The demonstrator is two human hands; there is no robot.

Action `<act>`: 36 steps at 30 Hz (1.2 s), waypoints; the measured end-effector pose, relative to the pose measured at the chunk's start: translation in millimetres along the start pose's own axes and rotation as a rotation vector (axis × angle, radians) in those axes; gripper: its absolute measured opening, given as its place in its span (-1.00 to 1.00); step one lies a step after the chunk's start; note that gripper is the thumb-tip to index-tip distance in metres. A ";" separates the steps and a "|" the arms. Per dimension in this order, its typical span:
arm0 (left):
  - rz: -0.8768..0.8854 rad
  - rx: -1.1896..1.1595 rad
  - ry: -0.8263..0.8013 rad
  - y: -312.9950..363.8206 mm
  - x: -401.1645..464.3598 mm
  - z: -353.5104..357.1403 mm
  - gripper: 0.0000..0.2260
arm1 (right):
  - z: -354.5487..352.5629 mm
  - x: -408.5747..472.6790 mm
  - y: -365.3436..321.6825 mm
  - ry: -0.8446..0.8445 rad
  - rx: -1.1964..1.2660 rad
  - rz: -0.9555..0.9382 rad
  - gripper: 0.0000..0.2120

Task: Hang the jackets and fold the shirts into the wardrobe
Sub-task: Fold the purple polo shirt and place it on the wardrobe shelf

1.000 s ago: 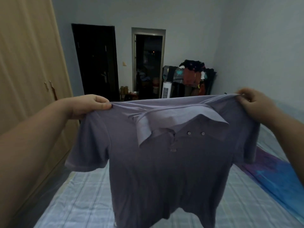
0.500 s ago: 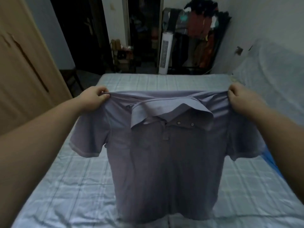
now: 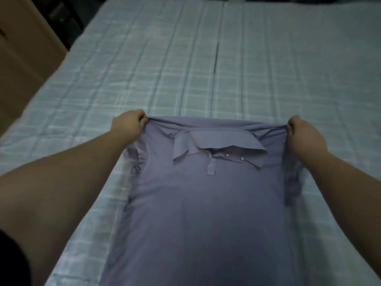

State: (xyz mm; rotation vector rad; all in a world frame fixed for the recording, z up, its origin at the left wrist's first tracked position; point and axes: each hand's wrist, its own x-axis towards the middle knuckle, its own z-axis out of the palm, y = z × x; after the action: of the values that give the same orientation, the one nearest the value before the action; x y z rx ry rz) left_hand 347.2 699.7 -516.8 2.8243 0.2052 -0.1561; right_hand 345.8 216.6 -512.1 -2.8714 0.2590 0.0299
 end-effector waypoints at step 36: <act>0.406 -0.041 -0.077 5.0 -229.9 122.4 -0.49 | 110.1 -282.0 2.4 0.005 -0.028 -0.265 -0.49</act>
State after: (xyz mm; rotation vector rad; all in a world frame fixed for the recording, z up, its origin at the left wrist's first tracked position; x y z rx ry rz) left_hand 111.3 628.8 -601.8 2.7435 -0.3756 -0.1652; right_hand 68.1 291.4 -606.9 -2.9086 -0.1234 -0.0229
